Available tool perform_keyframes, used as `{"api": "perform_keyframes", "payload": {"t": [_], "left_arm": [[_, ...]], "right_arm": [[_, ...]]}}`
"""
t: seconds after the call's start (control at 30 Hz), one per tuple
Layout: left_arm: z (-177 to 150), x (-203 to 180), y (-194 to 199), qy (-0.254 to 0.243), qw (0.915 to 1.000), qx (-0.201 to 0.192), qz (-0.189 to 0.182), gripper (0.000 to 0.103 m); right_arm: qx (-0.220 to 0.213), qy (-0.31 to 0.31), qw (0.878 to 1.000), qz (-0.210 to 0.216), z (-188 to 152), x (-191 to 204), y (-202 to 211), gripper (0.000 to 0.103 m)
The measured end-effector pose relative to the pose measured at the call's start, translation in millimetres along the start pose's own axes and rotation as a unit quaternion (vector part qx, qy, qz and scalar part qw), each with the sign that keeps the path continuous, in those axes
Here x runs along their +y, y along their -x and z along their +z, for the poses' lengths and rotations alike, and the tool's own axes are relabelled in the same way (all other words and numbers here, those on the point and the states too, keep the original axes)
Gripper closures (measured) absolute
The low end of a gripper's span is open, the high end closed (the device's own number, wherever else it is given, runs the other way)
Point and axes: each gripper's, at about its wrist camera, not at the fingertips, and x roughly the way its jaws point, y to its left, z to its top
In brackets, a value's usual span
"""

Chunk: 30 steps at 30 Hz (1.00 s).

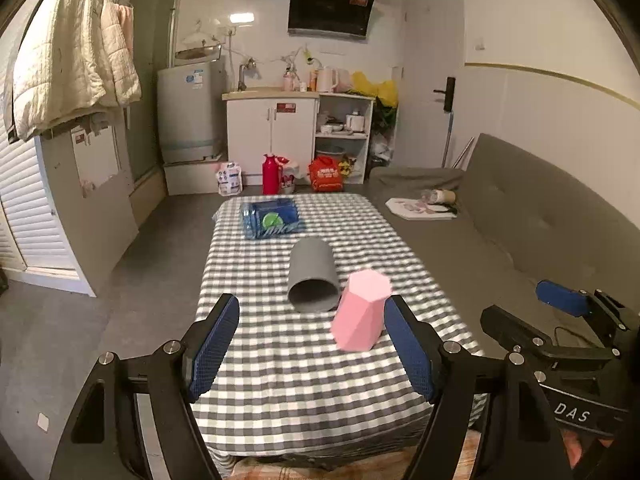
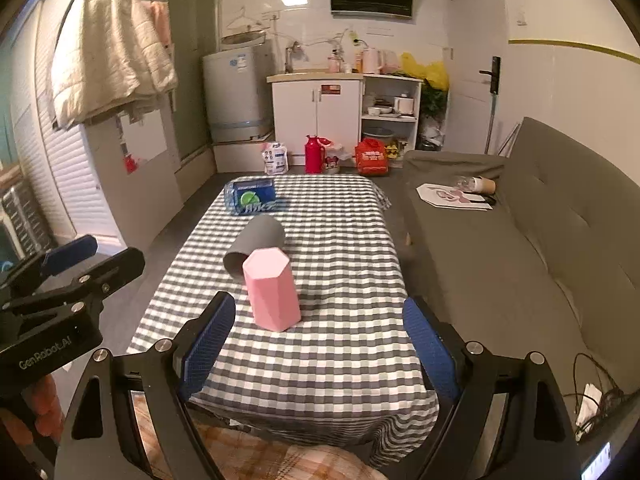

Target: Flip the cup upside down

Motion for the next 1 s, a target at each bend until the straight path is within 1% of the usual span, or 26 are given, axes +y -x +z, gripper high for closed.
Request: {"api": "perform_keyframes", "payload": {"t": [0.07,0.13,0.2,0.23,0.27,0.3,0.37,0.4,0.43,0.47,0.53,0.63,0.77,0.9,1.0], "left_arm": [[-9,2,-9,0.001,1.0000,0.005,0.005,0.025],[-19,4,-14,0.003,0.9999,0.002,0.016,0.025],[-31,8,-13,0.012,0.9988,-0.020,0.043,0.025],[-34,8,-12,0.014,0.9982,-0.028,0.050,0.025],[-38,10,-13,0.017,0.9975,-0.037,0.058,0.017],[-41,11,-14,0.017,0.9972,-0.039,0.062,0.013],[-46,13,-16,0.019,0.9972,-0.038,0.061,0.012],[-49,14,-18,0.018,0.9977,-0.035,0.056,0.012],[-51,15,-19,0.018,0.9981,-0.029,0.051,0.012],[-53,16,-21,0.019,0.9984,-0.021,0.050,0.012],[-54,18,-22,0.024,0.9983,-0.014,0.052,0.011],[-56,17,-18,0.025,0.9982,-0.024,0.050,0.008],[-59,12,-12,0.010,0.9985,-0.031,0.043,0.002],[-60,10,-11,0.005,0.9985,-0.024,0.048,0.002],[-60,9,-10,0.005,0.9983,-0.026,0.051,0.002]], "right_arm": [[0.001,0.001,1.000,0.008,-9,2,-9,0.017],[0.002,0.006,1.000,0.006,-21,2,-20,0.017],[-0.004,0.010,1.000,0.004,-33,3,-28,0.017],[-0.008,0.010,1.000,0.003,-38,3,-31,0.017],[-0.013,0.008,1.000,0.002,-42,2,-33,0.017],[-0.020,0.003,1.000,0.000,-47,0,-35,0.017],[-0.028,-0.003,1.000,-0.003,-50,-2,-37,0.017],[-0.027,-0.006,1.000,-0.001,-50,-3,-39,0.015],[-0.030,-0.008,1.000,-0.001,-50,-3,-38,0.009],[-0.037,-0.011,0.999,-0.003,-50,-4,-36,0.005],[-0.041,-0.012,0.999,-0.003,-51,-5,-36,0.000],[-0.035,-0.009,0.999,-0.004,-51,-3,-38,0.000],[-0.041,-0.009,0.999,-0.004,-51,-3,-36,0.000],[-0.040,-0.014,0.999,-0.004,-53,-4,-34,0.000],[-0.043,-0.014,0.999,-0.004,-53,-5,-33,0.000]]}}
